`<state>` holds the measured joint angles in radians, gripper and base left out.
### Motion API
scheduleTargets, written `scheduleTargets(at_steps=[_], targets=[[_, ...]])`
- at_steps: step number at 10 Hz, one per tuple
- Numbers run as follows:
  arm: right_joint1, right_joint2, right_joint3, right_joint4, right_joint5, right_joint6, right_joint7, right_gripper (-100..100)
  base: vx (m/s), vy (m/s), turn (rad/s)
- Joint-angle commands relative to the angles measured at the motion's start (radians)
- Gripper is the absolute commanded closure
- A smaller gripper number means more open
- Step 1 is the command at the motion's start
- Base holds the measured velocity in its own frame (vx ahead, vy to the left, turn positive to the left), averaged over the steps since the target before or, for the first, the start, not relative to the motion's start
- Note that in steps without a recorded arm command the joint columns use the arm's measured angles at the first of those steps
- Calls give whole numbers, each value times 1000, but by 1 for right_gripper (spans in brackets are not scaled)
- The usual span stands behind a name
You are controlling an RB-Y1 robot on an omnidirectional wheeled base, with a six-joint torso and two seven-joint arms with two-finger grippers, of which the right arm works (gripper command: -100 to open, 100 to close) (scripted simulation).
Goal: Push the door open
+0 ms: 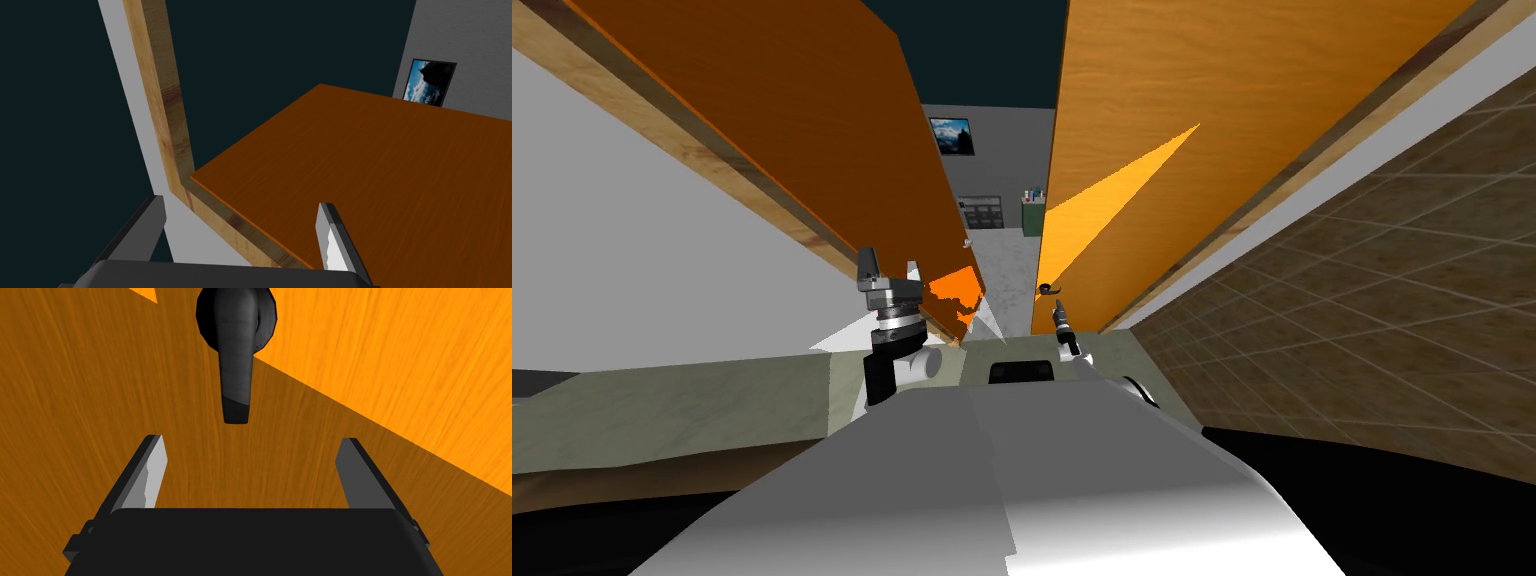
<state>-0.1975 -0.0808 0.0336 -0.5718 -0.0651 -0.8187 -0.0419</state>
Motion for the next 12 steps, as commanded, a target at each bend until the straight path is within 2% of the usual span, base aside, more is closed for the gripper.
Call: scheduleTargets(at_steps=[1,7,8,12], targets=[[-1,-2,-1,3,-2,-3,0,-100,220,-6,14],[1,0,-3,7,-7,-8,1,-100,192,8,15],[1,0,-3,7,-7,-8,1,100,-10,-4,-1],[1,0,-3,7,-7,-8,1,100,-19,-6,0]])
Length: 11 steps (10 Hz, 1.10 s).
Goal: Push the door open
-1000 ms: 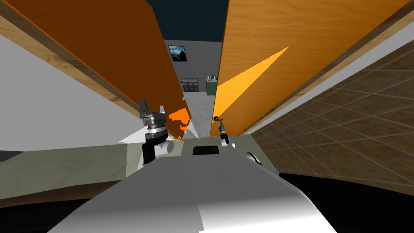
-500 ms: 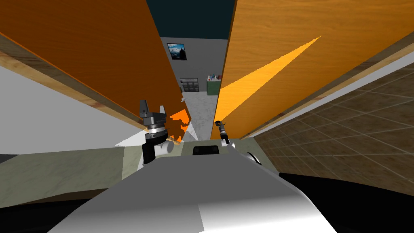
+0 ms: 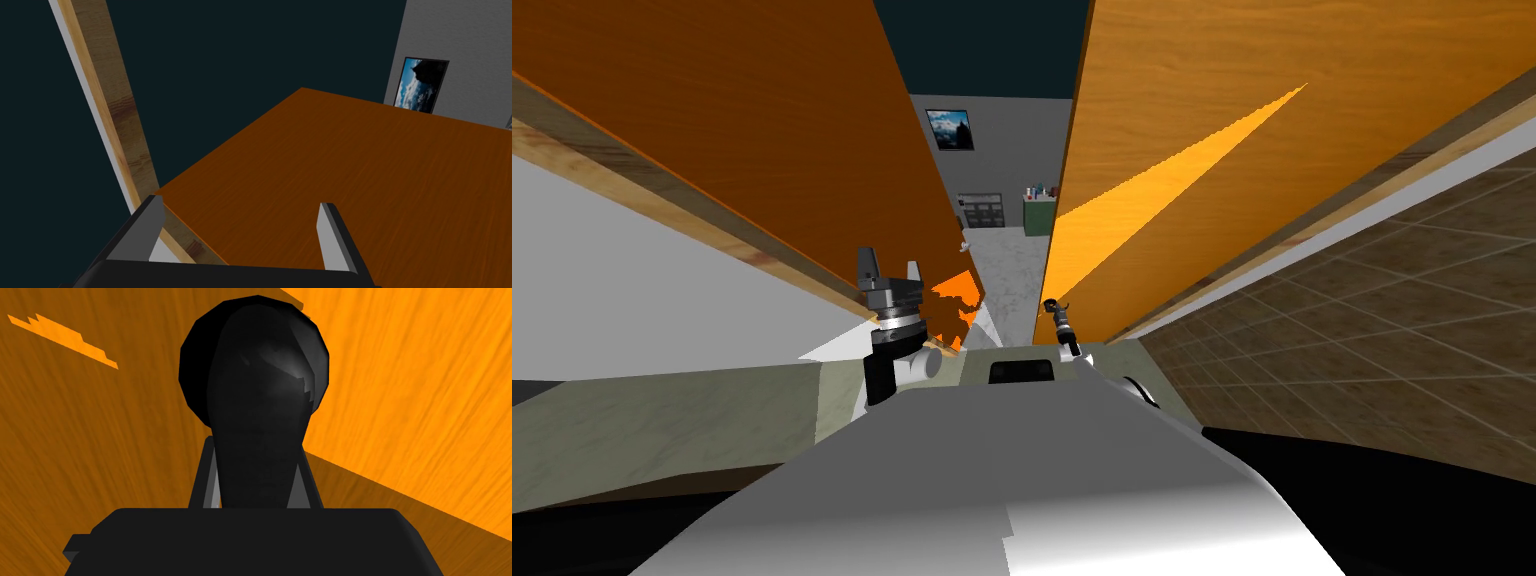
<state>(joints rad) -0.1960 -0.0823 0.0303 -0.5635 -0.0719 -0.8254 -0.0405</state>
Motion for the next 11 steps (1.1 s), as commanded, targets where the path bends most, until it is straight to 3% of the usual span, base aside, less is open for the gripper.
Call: scheduleTargets(at_steps=[1,11], targets=[[0,1,0,-1,0,-2,-1,100,-6,5,-6],[3,-23,-94,10,-54,0,36,100,185,57,-47]])
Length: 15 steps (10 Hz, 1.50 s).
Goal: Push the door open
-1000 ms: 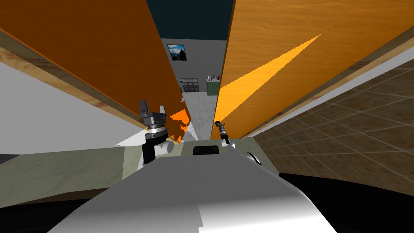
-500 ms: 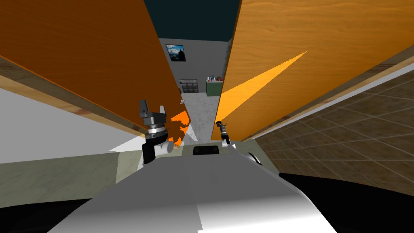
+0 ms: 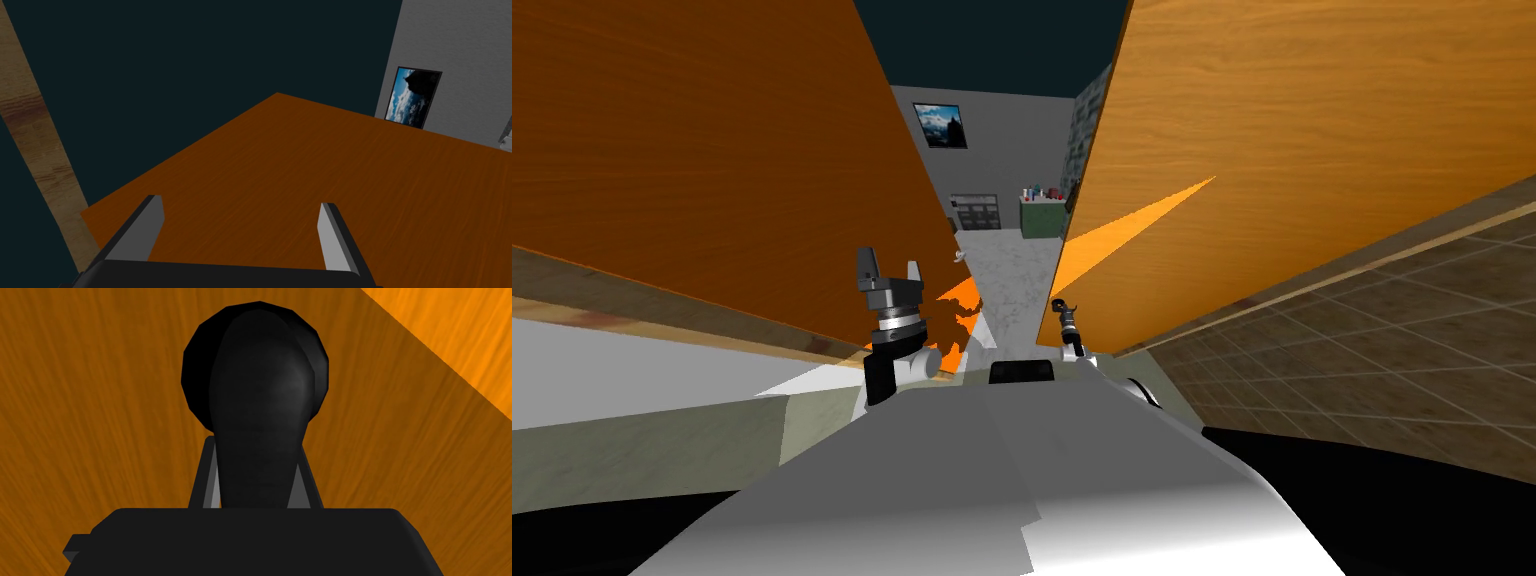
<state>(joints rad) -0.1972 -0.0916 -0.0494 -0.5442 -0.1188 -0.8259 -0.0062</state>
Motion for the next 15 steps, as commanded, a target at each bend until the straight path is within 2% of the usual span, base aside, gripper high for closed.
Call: scheduleTargets(at_steps=[1,2,6,7,9,10,12,15], targets=[[5,-16,-27,-8,-14,0,6,100,184,86,-83],[5,-18,-39,-7,-22,0,11,100,182,106,-65],[5,-18,-39,-7,-22,0,11,100,41,8,-2],[5,-23,-64,-4,-36,0,21,100,95,63,-88],[6,-24,-70,-3,-40,0,23,100,162,75,-82],[6,-27,-88,-2,-50,0,30,100,141,66,-39],[6,-28,-94,-1,-54,0,32,100,142,61,-54],[7,-33,-128,2,-73,-1,45,100,139,54,-50]])
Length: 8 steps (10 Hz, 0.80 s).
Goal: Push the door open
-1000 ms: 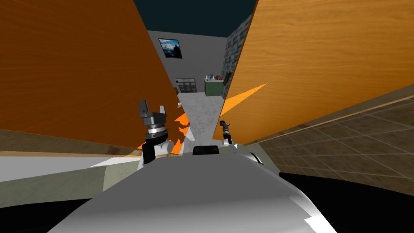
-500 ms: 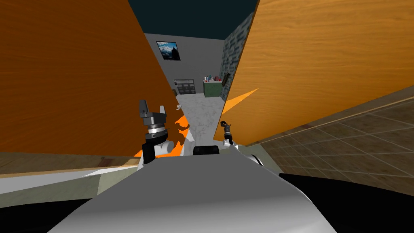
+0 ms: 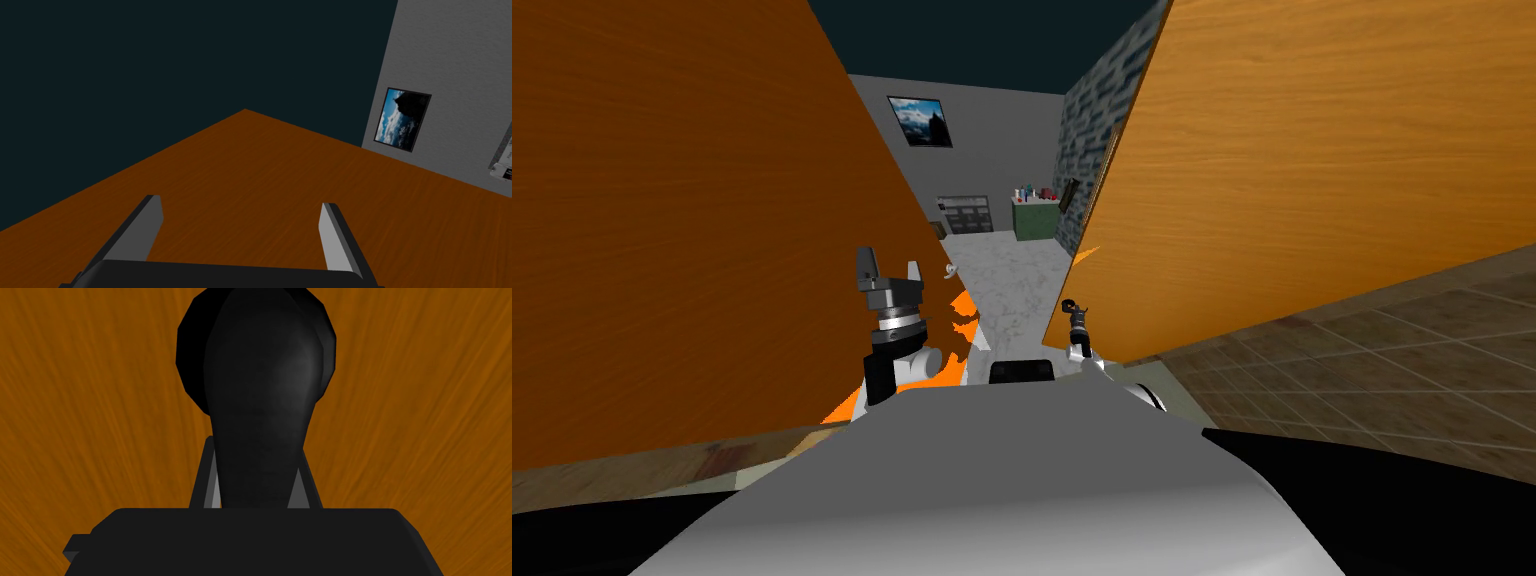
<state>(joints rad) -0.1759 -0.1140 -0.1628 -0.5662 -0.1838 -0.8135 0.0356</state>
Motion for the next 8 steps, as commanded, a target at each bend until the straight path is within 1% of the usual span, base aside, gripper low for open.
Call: scheduleTargets(at_steps=[1,2,3,7,8], targets=[[-14,-12,-25,25,-14,-13,7,100,174,111,-75],[-14,-12,-25,22,-14,-13,7,100,123,61,-53],[-14,-14,-38,27,-22,-13,12,100,165,51,-40],[-13,-18,-66,30,-38,-14,23,100,162,59,-54],[-10,-19,-63,35,-36,-16,21,100,70,14,-32]])
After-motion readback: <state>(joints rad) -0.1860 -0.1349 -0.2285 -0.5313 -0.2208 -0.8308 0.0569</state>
